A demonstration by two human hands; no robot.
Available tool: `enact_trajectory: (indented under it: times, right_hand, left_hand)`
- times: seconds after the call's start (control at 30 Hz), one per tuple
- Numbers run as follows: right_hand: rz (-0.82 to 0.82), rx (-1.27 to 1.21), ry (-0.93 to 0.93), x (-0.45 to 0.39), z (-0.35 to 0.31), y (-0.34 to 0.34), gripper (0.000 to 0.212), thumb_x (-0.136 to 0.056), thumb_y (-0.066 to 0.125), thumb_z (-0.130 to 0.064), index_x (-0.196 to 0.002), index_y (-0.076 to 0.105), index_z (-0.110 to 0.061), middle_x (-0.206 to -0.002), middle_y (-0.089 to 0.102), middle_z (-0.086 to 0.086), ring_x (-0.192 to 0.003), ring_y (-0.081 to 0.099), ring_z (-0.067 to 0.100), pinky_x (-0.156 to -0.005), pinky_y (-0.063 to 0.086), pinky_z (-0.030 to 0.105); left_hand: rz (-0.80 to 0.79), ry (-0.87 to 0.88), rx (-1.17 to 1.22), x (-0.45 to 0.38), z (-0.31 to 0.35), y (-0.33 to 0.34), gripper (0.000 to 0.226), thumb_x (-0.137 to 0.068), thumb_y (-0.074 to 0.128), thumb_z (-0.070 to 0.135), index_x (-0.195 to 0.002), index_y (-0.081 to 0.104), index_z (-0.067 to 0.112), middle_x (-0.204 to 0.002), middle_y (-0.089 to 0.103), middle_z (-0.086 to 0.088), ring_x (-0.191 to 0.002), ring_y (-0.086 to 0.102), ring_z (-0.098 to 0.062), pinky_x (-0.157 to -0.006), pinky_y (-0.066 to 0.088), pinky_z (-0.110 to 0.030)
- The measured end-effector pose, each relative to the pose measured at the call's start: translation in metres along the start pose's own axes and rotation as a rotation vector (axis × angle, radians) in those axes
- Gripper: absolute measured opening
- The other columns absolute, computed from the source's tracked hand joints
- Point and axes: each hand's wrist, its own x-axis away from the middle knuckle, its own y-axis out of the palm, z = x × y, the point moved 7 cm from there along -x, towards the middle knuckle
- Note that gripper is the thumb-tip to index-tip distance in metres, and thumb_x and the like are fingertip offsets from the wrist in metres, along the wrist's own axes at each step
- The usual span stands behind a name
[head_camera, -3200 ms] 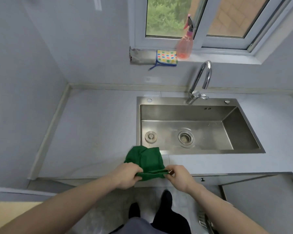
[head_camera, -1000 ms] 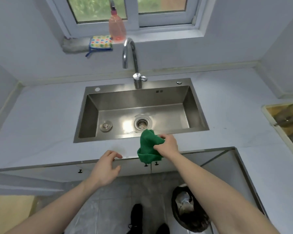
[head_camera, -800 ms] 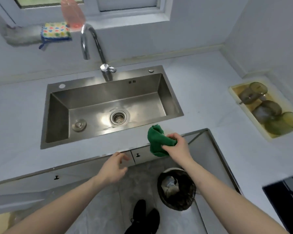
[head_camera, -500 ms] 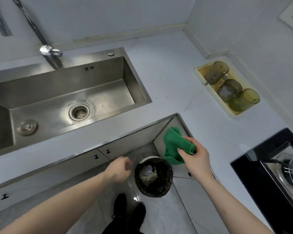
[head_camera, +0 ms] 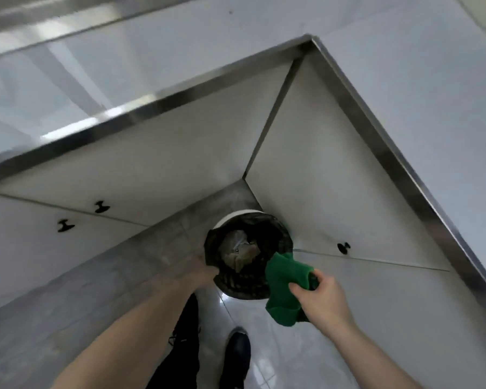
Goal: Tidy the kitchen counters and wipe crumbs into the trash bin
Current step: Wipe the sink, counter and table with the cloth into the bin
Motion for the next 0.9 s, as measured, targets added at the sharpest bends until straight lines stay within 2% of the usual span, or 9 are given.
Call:
enact_trajectory:
  times: [0.03, 0.13, 0.2, 0.33, 0.4, 0.47, 0.53, 0.67, 0.9]
  right_hand:
    - [-0.001, -0.007, 0.003, -0.012, 0.016, 0.006, 0.03, -0.079, 0.078, -0.014, -0.08, 0.07, -0.044, -0.077, 0.074, -0.021, -0.07, 0.072, 0.003, -0.065, 0.064, 0.038]
    - [-0.017, -0.025, -0.001, -0.036, 0.052, 0.023, 0.035, -0.081, 0.077, -0.011, -0.086, 0.071, -0.045, -0.081, 0.075, -0.02, -0.074, 0.072, 0.001, -0.063, 0.062, 0.027]
    - [-0.017, -0.039, -0.004, -0.045, 0.069, 0.03, 0.037, -0.082, 0.077, -0.01, -0.091, 0.072, -0.045, -0.084, 0.076, -0.019, -0.076, 0.073, 0.002, -0.064, 0.062, 0.026]
    - [-0.019, -0.062, 0.007, -0.043, 0.084, 0.033, 0.037, -0.082, 0.074, -0.013, -0.1, 0.074, -0.045, -0.089, 0.077, -0.016, -0.081, 0.074, 0.005, -0.069, 0.062, 0.032]
    - [-0.012, -0.079, 0.013, -0.032, 0.08, 0.027, 0.035, -0.082, 0.074, -0.012, -0.1, 0.074, -0.043, -0.087, 0.077, -0.016, -0.08, 0.074, 0.006, -0.068, 0.063, 0.034]
    - [0.0, -0.08, 0.011, -0.016, 0.068, 0.016, 0.029, -0.083, 0.076, -0.014, -0.097, 0.074, -0.038, -0.083, 0.076, -0.019, -0.076, 0.073, 0.003, -0.064, 0.062, 0.028]
    - [-0.014, -0.081, -0.009, 0.006, 0.048, 0.008, 0.026, -0.083, 0.077, -0.015, -0.091, 0.074, -0.04, -0.082, 0.076, -0.019, -0.074, 0.072, 0.001, -0.059, 0.059, 0.02]
    - [-0.111, -0.062, -0.096, 0.064, -0.017, 0.001, 0.036, -0.083, 0.075, -0.015, -0.091, 0.072, -0.05, -0.083, 0.076, -0.017, -0.074, 0.073, 0.001, -0.056, 0.056, 0.016]
    - [-0.196, 0.041, -0.351, 0.189, -0.146, -0.01, 0.031, -0.08, 0.078, -0.018, -0.088, 0.072, -0.047, -0.084, 0.075, -0.02, -0.077, 0.07, -0.004, -0.06, 0.051, 0.011]
  left_hand:
    - [0.036, -0.024, 0.037, -0.02, -0.005, 0.01, 0.02, -0.093, 0.067, 0.009, -0.108, 0.063, -0.005, -0.119, 0.058, -0.019, -0.112, 0.058, -0.03, -0.087, 0.045, -0.031]
    - [0.007, -0.093, 0.139, -0.055, -0.016, 0.039, 0.041, -0.089, 0.071, 0.019, -0.125, 0.059, 0.002, -0.119, 0.062, -0.016, -0.11, 0.061, -0.032, -0.088, 0.051, -0.035]
    - [0.012, -0.113, 0.192, -0.07, -0.024, 0.05, 0.04, -0.09, 0.069, 0.015, -0.124, 0.06, -0.004, -0.117, 0.064, -0.019, -0.109, 0.064, -0.035, -0.09, 0.054, -0.039]
    - [0.165, -0.002, 0.17, -0.067, -0.024, 0.051, 0.023, -0.092, 0.062, 0.006, -0.098, 0.066, -0.015, -0.081, 0.065, -0.017, -0.072, 0.061, -0.022, -0.058, 0.048, -0.02]
    - [0.217, 0.055, 0.177, -0.04, -0.019, 0.045, 0.019, -0.09, 0.064, 0.011, -0.09, 0.063, -0.008, -0.07, 0.059, -0.008, -0.059, 0.053, -0.014, -0.048, 0.044, -0.016]
    - [0.21, 0.043, 0.222, -0.009, -0.026, 0.036, 0.016, -0.092, 0.063, 0.017, -0.089, 0.058, 0.002, -0.077, 0.059, -0.006, -0.066, 0.056, -0.018, -0.062, 0.048, -0.024]
    - [0.218, 0.004, 0.262, 0.026, -0.041, 0.014, 0.023, -0.093, 0.062, 0.022, -0.093, 0.06, -0.001, -0.085, 0.063, -0.011, -0.08, 0.063, -0.028, -0.072, 0.053, -0.033]
    - [0.26, -0.072, 0.365, 0.118, -0.076, -0.052, 0.021, -0.092, 0.063, 0.023, -0.088, 0.066, 0.002, -0.085, 0.069, -0.015, -0.084, 0.069, -0.033, -0.076, 0.061, -0.043]
    - [0.384, -0.163, 0.558, 0.32, -0.149, -0.15, 0.024, -0.082, 0.063, 0.005, -0.104, 0.061, -0.004, -0.097, 0.068, -0.026, -0.084, 0.07, -0.04, -0.064, 0.063, -0.05]
